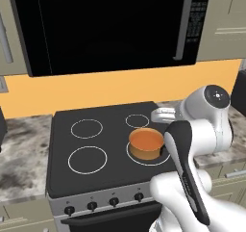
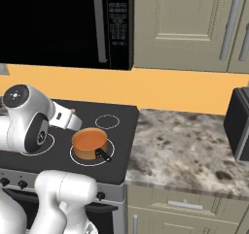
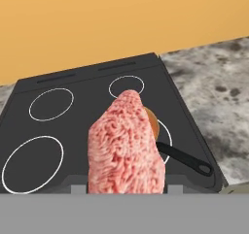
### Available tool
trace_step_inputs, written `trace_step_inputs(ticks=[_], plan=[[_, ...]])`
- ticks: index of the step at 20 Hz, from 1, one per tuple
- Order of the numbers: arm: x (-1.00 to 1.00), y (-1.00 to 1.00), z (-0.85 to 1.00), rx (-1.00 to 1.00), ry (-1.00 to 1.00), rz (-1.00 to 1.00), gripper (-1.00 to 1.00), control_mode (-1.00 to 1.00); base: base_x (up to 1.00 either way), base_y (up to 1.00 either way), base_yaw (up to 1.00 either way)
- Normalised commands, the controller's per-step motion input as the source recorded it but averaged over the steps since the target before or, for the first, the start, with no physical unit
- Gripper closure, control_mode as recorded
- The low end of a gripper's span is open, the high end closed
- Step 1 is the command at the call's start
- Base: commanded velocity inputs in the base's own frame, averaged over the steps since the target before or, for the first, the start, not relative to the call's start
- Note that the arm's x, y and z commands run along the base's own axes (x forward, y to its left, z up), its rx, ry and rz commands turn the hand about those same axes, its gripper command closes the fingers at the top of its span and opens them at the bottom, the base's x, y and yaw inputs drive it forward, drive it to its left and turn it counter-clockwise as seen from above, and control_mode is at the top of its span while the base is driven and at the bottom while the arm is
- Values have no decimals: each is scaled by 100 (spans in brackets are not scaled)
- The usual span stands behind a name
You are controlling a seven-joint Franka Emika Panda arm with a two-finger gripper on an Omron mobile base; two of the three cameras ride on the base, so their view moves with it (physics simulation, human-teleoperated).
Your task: Retrieve the steak from the fridge and place it on the saucepan with marinade on the stove.
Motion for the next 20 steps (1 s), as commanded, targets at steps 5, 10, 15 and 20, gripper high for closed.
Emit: trace_step_inputs(ticks=[5,10,15,20], plan=[[0,0,0,0,0,0,100,100,16,0,2],[0,0,0,0,0,0,100,100,0,0,0],[0,0,0,0,0,0,100,100,5,0,0],[5,0,-10,0,6,1,100,-100,3,0,0]])
